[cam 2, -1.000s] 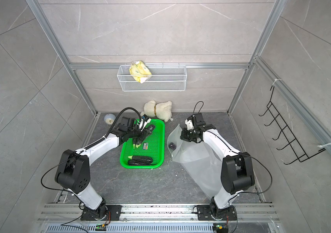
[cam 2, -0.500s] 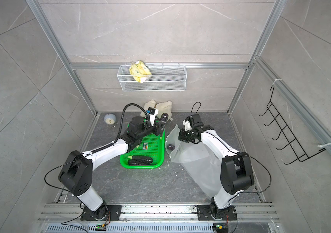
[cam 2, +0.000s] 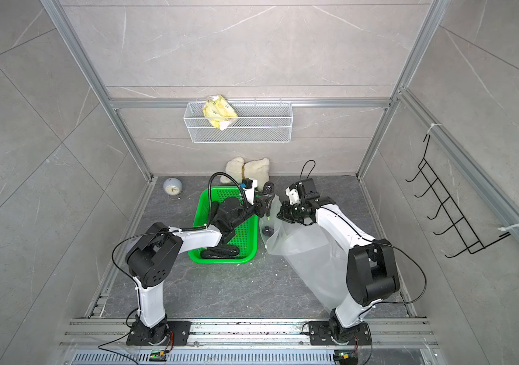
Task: Place the eggplant in a zip-top bag and seal the zipper
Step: Place the eggplant in the zipper food storage bag.
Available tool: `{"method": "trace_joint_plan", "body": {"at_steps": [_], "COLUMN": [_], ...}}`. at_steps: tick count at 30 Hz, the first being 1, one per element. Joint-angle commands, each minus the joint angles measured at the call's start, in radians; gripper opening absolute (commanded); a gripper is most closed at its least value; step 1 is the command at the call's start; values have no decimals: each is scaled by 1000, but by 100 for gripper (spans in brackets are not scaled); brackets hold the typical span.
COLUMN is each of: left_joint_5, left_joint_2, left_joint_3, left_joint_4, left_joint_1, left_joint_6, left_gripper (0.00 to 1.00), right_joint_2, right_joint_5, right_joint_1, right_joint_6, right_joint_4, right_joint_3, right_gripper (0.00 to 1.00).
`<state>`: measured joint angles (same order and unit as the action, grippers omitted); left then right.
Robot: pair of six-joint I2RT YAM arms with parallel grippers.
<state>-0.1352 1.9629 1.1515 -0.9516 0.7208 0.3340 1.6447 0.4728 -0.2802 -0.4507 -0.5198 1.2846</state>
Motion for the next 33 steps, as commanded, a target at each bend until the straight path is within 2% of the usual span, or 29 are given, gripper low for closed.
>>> {"method": "trace_joint_plan", "body": {"at_steps": [1,5,13,16,20,23,26,33], "left_joint_5": [2,12,3,4,-22,-73,-96,-156], "left_joint_2": [-13,-22,-12,-9,-18,-16,-11,-10], "left_joint_3": [10,-15,-65,-60,-48,-26,-13,-1], "left_joint_4": [-150,-141,-251,-232,-175,-130,-111,-118], "left_joint_1": [18,44,48,55,61,64,69,69], "left_joint_6": [9,-24,68,46,21,4,3,4], "left_gripper": [31,32,37,42,58,65,69,69], "right_joint_2": [-38,-33,-51,-59,-68,-71,-74,-93], "right_joint_5": [7,4,18,44,55,67,74,116], "right_joint_1": [12,20,47,58,76,83,85,111], "right_joint_6": [-16,-34,-74,-89,-95,-108,-126,-181], "right_joint_4": [-46,-68,-62,-56,-64,-57,-39,36], "right_joint_3": [29,62,102,116,130,130,124,79], "right_gripper": [8,7,6,6,6,6,6,6]}}
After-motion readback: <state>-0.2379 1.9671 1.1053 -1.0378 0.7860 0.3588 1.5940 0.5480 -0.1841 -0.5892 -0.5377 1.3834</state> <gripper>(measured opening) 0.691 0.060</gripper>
